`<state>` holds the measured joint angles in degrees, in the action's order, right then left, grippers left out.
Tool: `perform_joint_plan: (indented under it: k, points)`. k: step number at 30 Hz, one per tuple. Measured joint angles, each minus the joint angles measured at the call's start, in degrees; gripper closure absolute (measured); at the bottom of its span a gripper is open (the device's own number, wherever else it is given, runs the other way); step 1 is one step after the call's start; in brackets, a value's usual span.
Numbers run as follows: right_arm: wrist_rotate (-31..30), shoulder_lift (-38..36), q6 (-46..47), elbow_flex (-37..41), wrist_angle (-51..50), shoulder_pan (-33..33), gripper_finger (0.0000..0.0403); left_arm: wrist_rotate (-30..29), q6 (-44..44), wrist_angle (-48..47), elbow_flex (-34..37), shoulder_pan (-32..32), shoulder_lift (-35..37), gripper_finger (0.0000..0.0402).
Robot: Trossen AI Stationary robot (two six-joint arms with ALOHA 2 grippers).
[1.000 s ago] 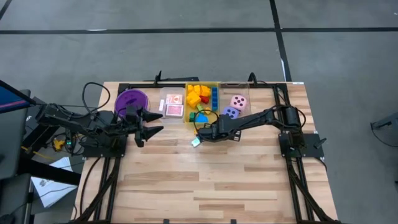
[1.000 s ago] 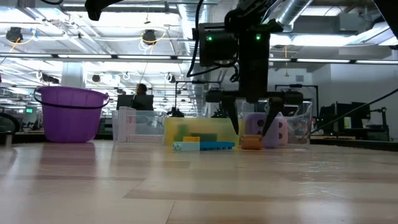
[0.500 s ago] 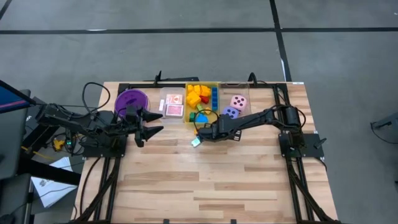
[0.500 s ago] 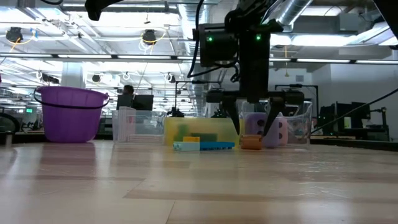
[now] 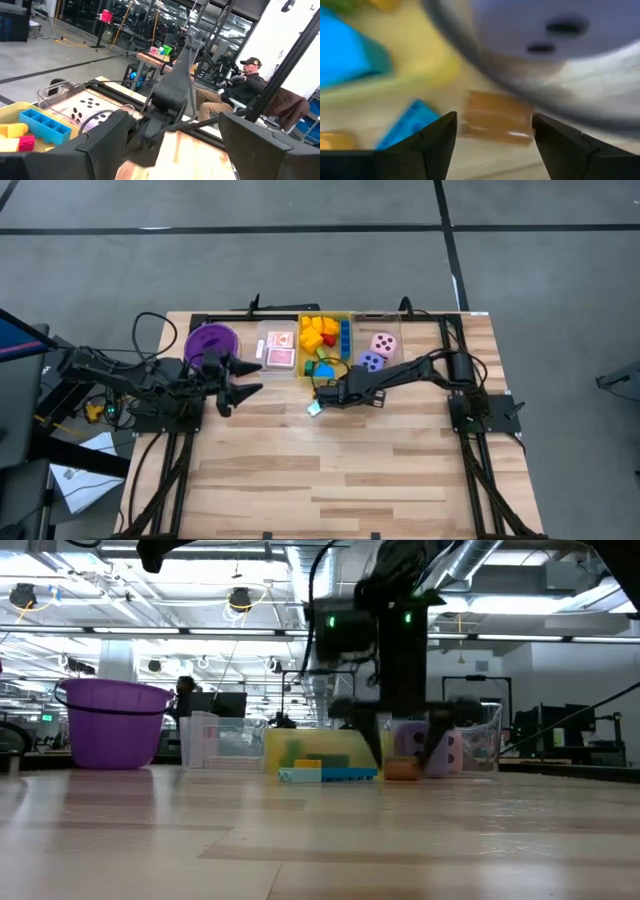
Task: Pick & Place Toys
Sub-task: Put the brown gamepiece into the yellow bin
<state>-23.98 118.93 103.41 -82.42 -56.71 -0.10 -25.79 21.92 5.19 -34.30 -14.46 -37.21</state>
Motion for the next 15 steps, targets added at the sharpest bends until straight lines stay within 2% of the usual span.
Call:
perform_joint_plan:
  k: [15]
  points:
    - [1.65, 2.19, 1.8, 0.18, -0.42, 2.32, 0.0156, 1.87, 0.0, 0.25, 0.02, 0.0, 0.0, 0.0097]
